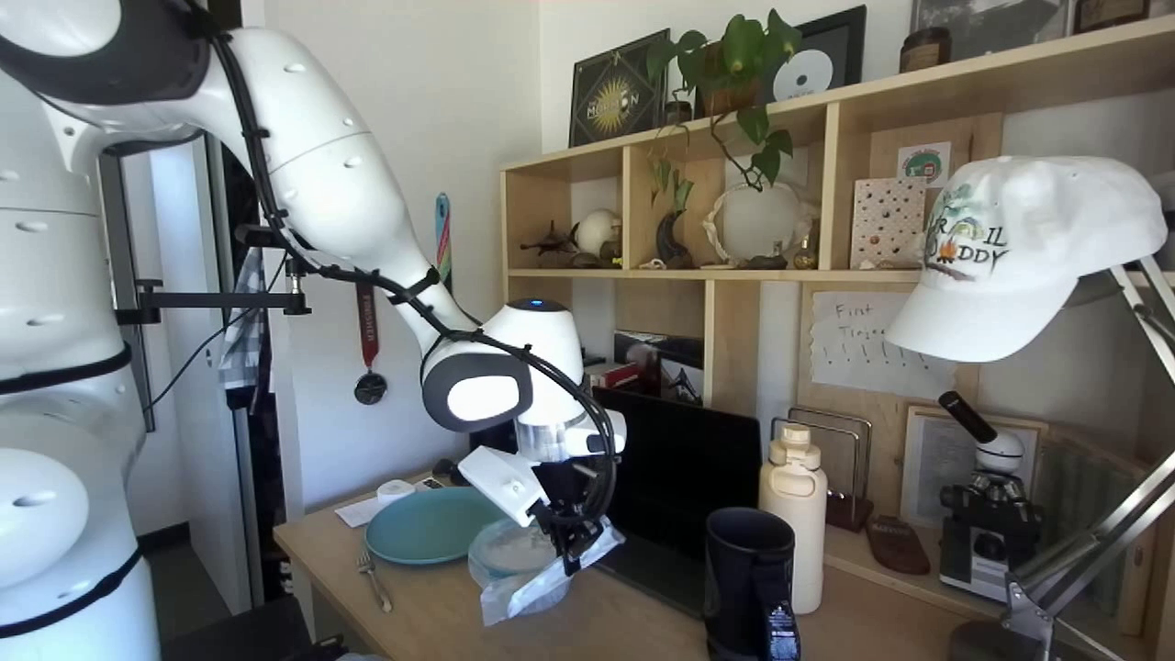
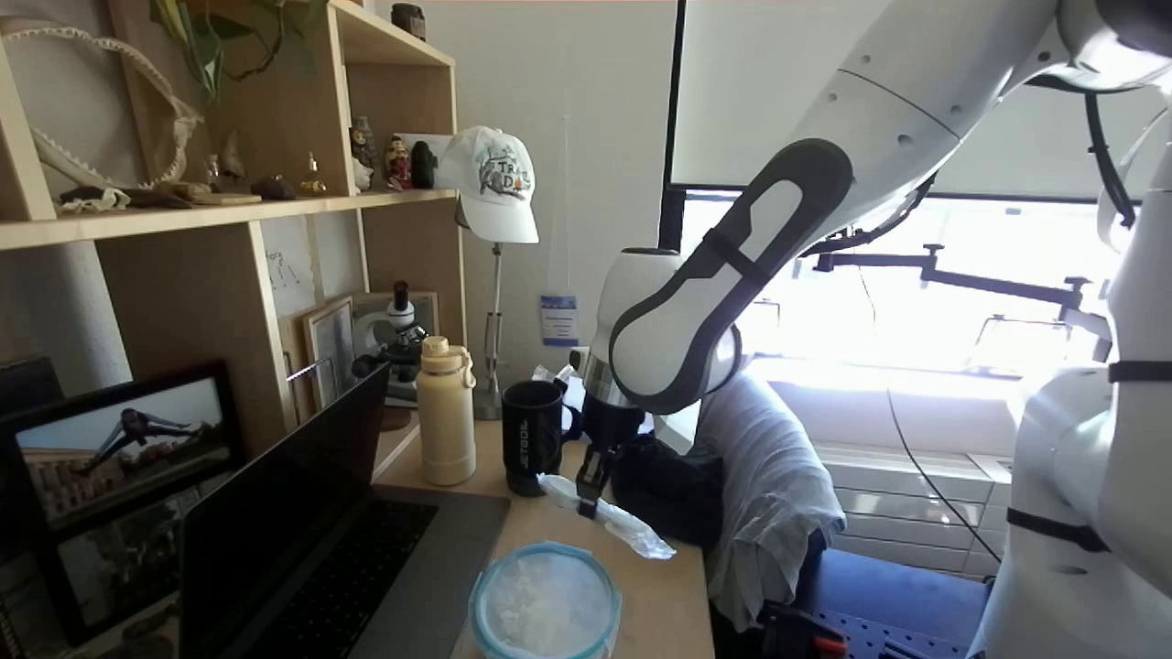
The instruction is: Move the plastic spoon and the metal fork to the right.
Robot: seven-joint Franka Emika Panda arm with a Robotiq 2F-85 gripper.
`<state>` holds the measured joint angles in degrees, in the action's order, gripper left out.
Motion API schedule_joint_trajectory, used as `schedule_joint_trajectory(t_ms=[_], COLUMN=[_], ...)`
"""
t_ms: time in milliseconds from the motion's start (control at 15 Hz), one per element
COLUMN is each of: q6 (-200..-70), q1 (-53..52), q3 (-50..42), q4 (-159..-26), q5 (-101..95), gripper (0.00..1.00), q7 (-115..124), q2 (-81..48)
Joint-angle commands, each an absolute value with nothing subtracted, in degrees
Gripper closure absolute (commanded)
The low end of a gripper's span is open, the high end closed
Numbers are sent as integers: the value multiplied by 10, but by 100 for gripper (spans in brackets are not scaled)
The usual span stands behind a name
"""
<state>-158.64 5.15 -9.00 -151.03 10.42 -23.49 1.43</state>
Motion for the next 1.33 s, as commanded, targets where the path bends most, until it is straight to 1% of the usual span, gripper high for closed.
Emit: schedule_joint_trajectory(t_ms=[0,533,1267], q6=[-1598,-1588,-1582], q1=[57,65,78], q3=[-86,-86,-84], q4=[-1496,-1464,-1447], q5=[164,265,280], gripper=[95,95,95], q7=[-303,-419,-430], q2=[-16,-73,-124])
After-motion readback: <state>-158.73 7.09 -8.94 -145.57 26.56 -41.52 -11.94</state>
